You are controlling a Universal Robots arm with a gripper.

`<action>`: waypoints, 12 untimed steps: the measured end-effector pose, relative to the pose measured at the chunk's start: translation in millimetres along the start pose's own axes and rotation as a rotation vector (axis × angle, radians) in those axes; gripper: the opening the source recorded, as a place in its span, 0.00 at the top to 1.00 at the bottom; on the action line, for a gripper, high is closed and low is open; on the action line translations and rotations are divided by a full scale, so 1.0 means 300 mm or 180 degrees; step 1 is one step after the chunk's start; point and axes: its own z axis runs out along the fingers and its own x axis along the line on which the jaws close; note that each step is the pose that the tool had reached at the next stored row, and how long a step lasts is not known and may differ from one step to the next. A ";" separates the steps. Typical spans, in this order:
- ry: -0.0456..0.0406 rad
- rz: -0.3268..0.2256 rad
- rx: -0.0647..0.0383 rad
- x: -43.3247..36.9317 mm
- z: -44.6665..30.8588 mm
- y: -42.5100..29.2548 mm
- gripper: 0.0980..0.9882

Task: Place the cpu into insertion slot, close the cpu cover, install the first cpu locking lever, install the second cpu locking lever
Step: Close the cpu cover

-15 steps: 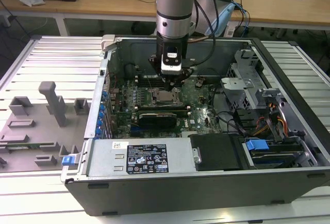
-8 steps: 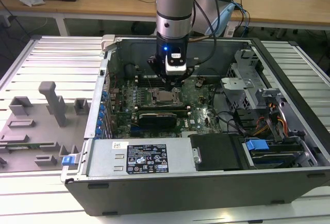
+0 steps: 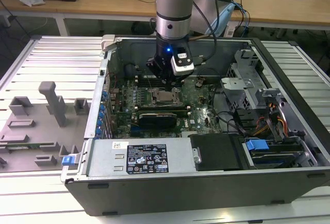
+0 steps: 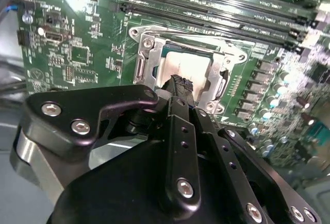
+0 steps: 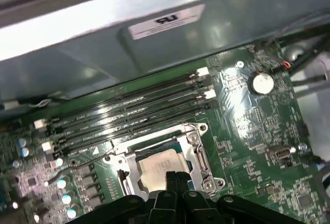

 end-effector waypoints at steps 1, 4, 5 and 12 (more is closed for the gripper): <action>-0.0001 -0.0081 0.0001 0.001 0.001 0.000 0.99; -0.0001 -0.0183 0.0004 0.005 0.002 -0.001 0.99; -0.0001 -0.0230 0.0004 0.011 0.002 -0.002 0.99; -0.0001 -0.0533 0.0000 0.013 0.005 -0.003 0.99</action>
